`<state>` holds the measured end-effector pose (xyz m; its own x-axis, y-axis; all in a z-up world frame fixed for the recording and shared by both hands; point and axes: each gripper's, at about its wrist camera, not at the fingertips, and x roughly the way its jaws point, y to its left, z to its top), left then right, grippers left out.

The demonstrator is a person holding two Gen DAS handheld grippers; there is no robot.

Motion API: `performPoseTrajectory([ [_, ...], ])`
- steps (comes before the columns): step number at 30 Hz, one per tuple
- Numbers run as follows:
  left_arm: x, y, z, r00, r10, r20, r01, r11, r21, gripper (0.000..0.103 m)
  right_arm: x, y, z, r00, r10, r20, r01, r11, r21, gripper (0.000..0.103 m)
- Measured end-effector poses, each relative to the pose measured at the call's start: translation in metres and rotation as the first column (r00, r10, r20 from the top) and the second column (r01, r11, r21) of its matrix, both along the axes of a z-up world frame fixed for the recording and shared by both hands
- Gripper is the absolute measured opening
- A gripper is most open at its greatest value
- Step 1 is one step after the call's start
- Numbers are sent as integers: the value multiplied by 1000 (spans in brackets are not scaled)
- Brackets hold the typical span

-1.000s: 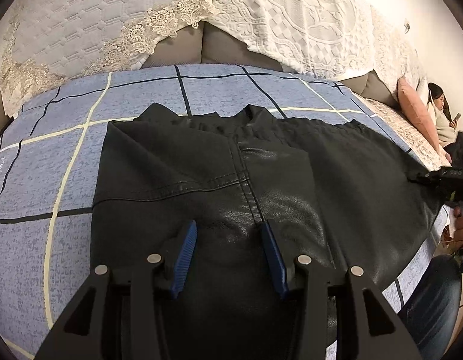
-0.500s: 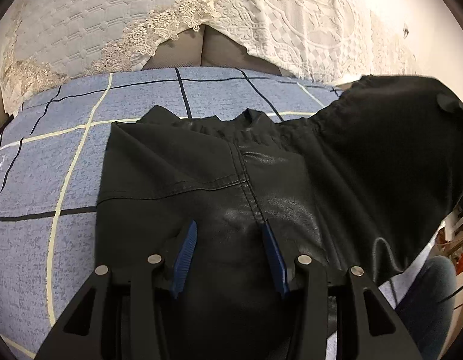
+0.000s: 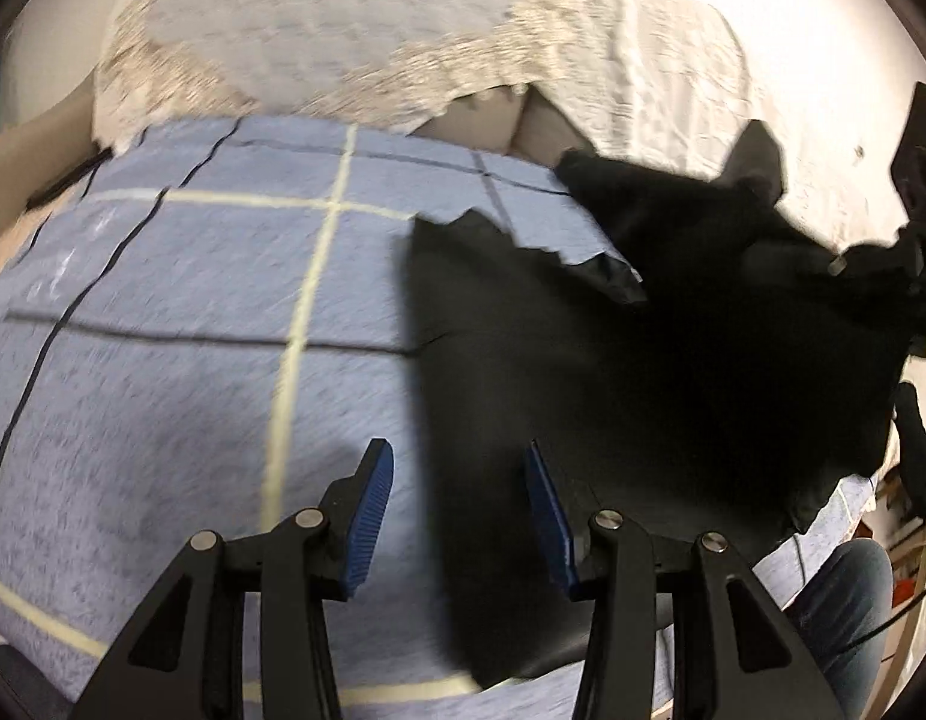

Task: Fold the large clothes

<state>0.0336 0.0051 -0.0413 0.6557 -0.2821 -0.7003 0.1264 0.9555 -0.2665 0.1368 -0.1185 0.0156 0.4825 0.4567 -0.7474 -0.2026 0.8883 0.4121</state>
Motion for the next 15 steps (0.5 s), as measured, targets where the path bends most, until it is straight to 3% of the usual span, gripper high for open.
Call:
performPoseTrajectory([
  [3, -6, 14, -5, 1000, 22, -8, -22, 999, -27, 47, 8, 31, -33, 997, 43, -62, -45, 999, -28, 8],
  [6, -12, 25, -8, 999, 41, -18, -42, 998, -37, 47, 12, 41, -55, 995, 55, -87, -60, 996, -59, 17],
  [11, -23, 39, -10, 998, 58, -36, -60, 996, -67, 47, 7, 32, -35, 996, 65, -54, -59, 993, 99, 40],
  [15, -28, 42, 0, 998, 54, -20, -55, 995, -78, 47, -12, 20, 0, 995, 91, 50, -99, 977, 188, 42],
])
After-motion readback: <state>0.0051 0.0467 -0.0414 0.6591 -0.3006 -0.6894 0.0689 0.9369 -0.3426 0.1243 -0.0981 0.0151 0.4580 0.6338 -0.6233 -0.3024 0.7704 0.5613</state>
